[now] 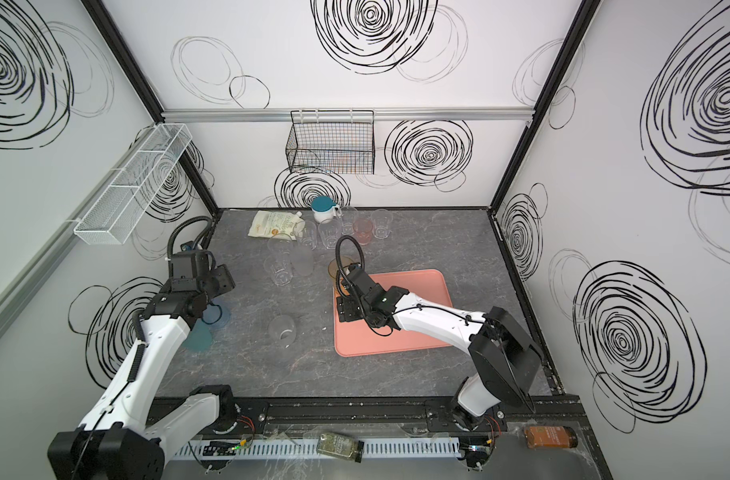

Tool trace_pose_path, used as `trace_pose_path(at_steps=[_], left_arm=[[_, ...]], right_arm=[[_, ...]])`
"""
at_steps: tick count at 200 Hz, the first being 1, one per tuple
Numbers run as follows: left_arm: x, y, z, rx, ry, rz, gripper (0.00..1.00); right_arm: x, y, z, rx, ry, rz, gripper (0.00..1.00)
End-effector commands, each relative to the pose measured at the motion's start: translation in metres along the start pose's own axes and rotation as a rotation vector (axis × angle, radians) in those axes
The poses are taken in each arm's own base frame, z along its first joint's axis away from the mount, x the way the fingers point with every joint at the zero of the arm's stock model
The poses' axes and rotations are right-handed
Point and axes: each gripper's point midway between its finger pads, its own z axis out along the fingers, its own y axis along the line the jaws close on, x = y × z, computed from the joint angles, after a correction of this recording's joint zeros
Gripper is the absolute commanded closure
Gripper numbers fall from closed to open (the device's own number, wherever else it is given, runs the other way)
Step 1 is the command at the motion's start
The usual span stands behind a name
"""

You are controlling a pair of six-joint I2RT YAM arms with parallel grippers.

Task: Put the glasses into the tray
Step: 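Move the left gripper to the blue glass and close on it, then lift the blue glass with the left gripper and carry it over the tray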

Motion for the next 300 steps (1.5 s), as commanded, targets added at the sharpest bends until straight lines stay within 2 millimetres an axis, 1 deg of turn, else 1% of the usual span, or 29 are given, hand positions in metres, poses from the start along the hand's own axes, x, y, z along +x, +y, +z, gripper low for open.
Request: trace_pose_path(at_steps=[1,27,38,55,72,99,123,133,147,160,167,174,177,196,212,228,243,260,279,289,300], left_arm=[[0.000,0.015,0.002,-0.054,-0.003,-0.058,0.37],[0.004,0.021,0.017,-0.070,0.013,-0.064,0.40],[0.004,0.023,0.024,-0.076,0.022,-0.059,0.43],[0.006,0.020,0.032,-0.066,0.040,-0.042,0.48],[0.008,0.015,0.035,-0.051,0.051,-0.022,0.51],[0.018,0.023,0.046,-0.097,0.073,0.001,0.53],[0.021,0.025,0.054,-0.107,0.078,-0.007,0.60],[0.024,0.026,0.058,-0.116,0.079,-0.004,0.66],[0.029,0.024,0.061,-0.101,0.091,0.023,0.82],[0.029,0.017,0.059,-0.060,0.083,0.033,0.90],[0.028,0.013,0.056,-0.032,0.070,0.039,0.94],[0.027,0.011,0.054,-0.021,0.059,0.042,0.96],[0.026,0.010,0.053,-0.018,0.055,0.045,1.00],[0.024,0.007,0.046,-0.014,0.053,0.076,1.00],[0.015,-0.008,0.033,0.024,0.028,0.109,1.00],[0.001,-0.024,0.014,0.055,-0.022,0.145,1.00],[-0.008,-0.037,-0.002,0.083,-0.050,0.163,1.00],[-0.016,-0.058,-0.022,0.138,-0.059,0.202,1.00],[-0.024,-0.091,-0.053,0.217,-0.063,0.303,1.00],[-0.023,-0.110,-0.070,0.269,-0.052,0.377,1.00],[-0.016,-0.129,-0.085,0.333,-0.015,0.446,1.00]], right_arm=[[-0.011,-0.002,-0.014,-0.036,-0.056,0.006,0.23],[-0.003,-0.012,-0.010,-0.033,-0.046,0.026,0.23],[-0.002,-0.013,-0.010,-0.034,-0.039,0.033,0.23],[-0.005,-0.015,-0.013,-0.035,-0.051,0.047,0.23],[-0.009,-0.016,-0.018,-0.045,-0.072,0.064,0.23],[-0.011,-0.019,-0.021,-0.048,-0.087,0.078,0.23],[-0.009,-0.018,-0.020,-0.050,-0.072,0.079,0.23],[-0.008,-0.018,-0.021,-0.053,-0.074,0.080,0.23],[-0.007,-0.020,-0.021,-0.052,-0.075,0.080,0.23],[-0.006,-0.021,-0.021,-0.044,-0.075,0.078,0.23],[-0.006,-0.022,-0.021,-0.039,-0.075,0.079,0.23],[-0.006,-0.023,-0.022,-0.037,-0.077,0.080,0.23],[-0.006,-0.023,-0.022,-0.037,-0.079,0.081,0.23],[-0.006,-0.024,-0.024,-0.044,-0.083,0.091,0.23],[-0.004,-0.025,-0.024,-0.048,-0.086,0.100,0.24],[0.001,-0.026,-0.021,-0.059,-0.084,0.109,0.24],[0.003,-0.025,-0.018,-0.068,-0.072,0.112,0.24],[0.001,-0.027,-0.020,-0.045,-0.070,0.110,0.24],[-0.002,-0.039,-0.024,-0.006,-0.088,0.114,0.24],[-0.002,-0.049,-0.026,0.012,-0.091,0.129,0.24],[-0.003,-0.060,-0.029,0.027,-0.093,0.147,0.24]])
